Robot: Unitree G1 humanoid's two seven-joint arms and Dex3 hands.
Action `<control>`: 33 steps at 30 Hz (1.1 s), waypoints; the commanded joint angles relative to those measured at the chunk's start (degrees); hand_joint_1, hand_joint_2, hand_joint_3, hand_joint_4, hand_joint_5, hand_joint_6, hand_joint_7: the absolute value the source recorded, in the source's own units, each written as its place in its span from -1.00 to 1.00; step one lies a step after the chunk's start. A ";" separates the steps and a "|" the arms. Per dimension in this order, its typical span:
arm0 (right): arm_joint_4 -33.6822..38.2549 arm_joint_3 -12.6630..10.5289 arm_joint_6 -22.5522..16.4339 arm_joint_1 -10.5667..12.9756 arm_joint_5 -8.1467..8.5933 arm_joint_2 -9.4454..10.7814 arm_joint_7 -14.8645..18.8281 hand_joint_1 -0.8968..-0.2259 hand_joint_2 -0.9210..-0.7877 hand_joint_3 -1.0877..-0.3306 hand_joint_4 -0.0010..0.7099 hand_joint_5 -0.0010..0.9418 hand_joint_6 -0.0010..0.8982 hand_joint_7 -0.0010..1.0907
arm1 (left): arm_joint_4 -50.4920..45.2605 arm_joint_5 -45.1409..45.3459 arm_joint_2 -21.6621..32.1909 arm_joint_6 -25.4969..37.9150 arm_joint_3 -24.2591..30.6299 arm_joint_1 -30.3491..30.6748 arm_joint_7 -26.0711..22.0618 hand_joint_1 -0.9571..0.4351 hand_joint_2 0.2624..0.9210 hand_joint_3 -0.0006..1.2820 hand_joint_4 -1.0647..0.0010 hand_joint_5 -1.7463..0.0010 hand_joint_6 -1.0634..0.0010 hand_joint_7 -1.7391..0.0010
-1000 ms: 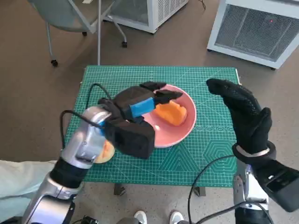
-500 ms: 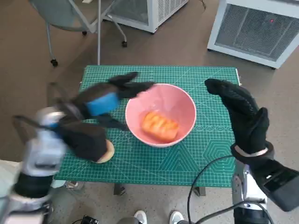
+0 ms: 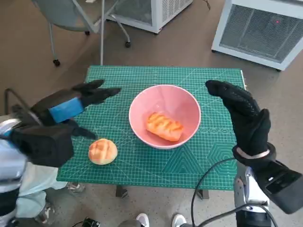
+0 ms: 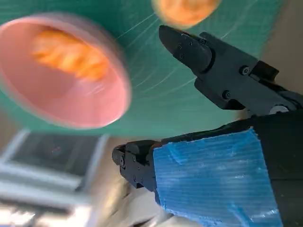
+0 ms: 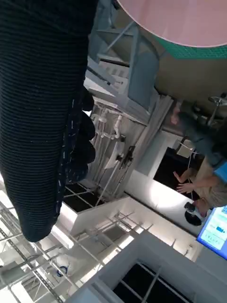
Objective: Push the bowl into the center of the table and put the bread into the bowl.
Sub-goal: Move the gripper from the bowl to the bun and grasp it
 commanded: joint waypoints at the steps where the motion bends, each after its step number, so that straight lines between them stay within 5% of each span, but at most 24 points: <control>1: 1.41 0.18 0.68 0.13 0.62 0.11 0.84 -0.37 -1.00 -0.01 -0.87 -1.00 -1.00 -0.28 | -0.90 -1.07 1.76 0.43 -0.08 2.32 -1.96 -0.12 0.41 -0.99 0.85 0.99 0.54 0.99; 16: 3.67 -0.05 0.40 -1.31 1.92 -0.17 2.63 -0.41 -1.00 0.00 -0.87 -1.00 -1.00 -0.27 | 1.03 -0.11 0.28 -2.36 -2.56 8.45 -0.79 -0.02 0.42 -1.00 0.79 0.99 0.47 0.99; 33: 5.10 -0.31 0.37 -2.10 2.50 -0.34 3.96 -0.41 -1.00 -0.01 -0.87 -1.00 -1.00 -0.27 | 3.18 10.81 -5.80 1.68 -10.49 10.20 7.77 0.09 0.45 -0.99 0.75 0.99 0.46 1.00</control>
